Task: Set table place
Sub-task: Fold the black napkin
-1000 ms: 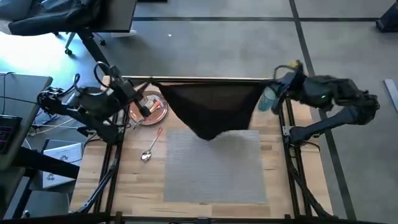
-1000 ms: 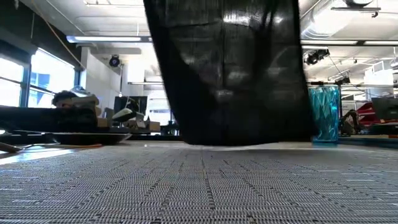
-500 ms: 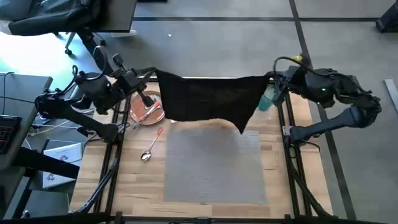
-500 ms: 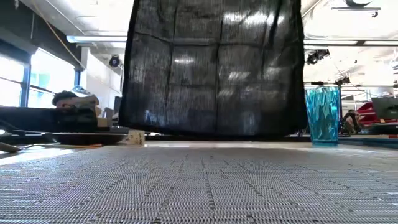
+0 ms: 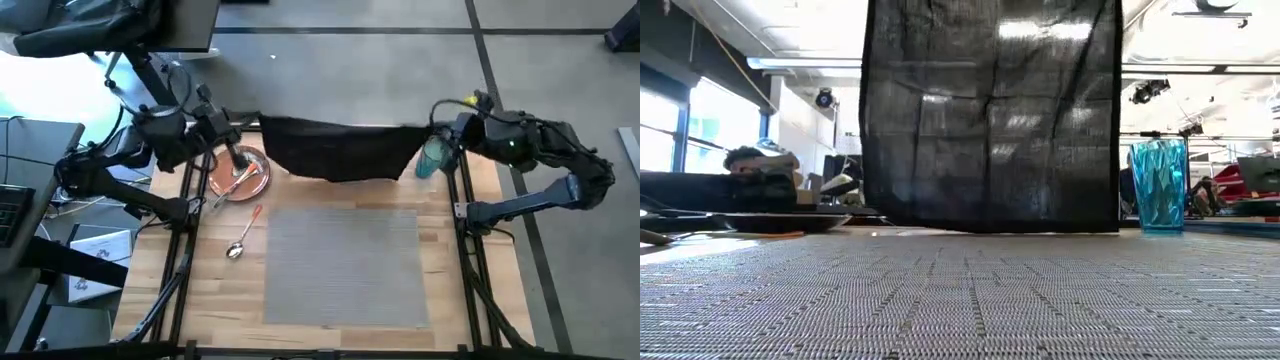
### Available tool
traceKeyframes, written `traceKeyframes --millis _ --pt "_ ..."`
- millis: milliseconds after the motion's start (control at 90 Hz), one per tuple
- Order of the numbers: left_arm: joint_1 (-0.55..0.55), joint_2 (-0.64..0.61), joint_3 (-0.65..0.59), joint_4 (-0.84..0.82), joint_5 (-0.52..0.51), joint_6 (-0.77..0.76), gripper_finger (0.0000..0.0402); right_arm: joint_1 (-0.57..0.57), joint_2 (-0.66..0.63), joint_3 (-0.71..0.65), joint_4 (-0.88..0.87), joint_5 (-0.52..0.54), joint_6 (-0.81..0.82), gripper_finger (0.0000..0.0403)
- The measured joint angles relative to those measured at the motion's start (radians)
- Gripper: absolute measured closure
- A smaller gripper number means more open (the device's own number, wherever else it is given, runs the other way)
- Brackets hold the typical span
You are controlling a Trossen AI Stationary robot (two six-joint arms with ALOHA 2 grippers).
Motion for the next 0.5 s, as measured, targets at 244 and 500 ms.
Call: traceKeyframes --millis 244,500 --pt "-0.232 0.009 -0.074 -0.206 -0.030 -0.315 0.0402 0.240 -0.003 -0.097 -0.144 -0.062 0.334 0.0403" --pt "-0.470 0.020 -0.265 -0.204 -0.047 -0.654 0.0401 0.499 0.000 -0.408 0.022 -0.164 0.614 0.0403"
